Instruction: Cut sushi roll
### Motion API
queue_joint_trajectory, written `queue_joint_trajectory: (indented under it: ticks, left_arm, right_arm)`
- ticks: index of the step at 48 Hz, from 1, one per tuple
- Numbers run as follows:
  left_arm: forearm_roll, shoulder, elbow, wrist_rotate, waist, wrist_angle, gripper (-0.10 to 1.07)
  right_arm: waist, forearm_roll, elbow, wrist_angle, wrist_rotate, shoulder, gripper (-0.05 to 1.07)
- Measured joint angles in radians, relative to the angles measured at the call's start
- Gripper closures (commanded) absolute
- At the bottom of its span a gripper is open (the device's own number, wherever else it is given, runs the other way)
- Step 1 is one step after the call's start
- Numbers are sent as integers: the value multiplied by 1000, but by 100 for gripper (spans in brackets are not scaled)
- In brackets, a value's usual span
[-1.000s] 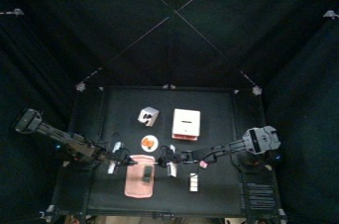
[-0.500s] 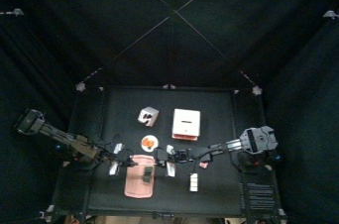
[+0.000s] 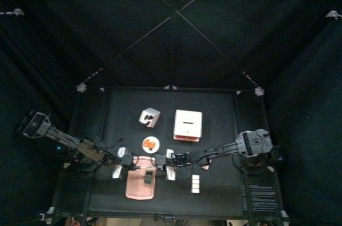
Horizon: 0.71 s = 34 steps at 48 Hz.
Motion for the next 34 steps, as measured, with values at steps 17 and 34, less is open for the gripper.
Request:
queue_joint_trajectory:
  ticks: [17, 34]
  left_arm:
    - [-5, 21, 2, 0, -2, -3, 56]
    - [-9, 23, 6, 0, -2, -5, 56]
  right_arm:
    - [5, 0, -15, 0, 0, 29, 65]
    - [6, -2, -17, 0, 0, 34, 65]
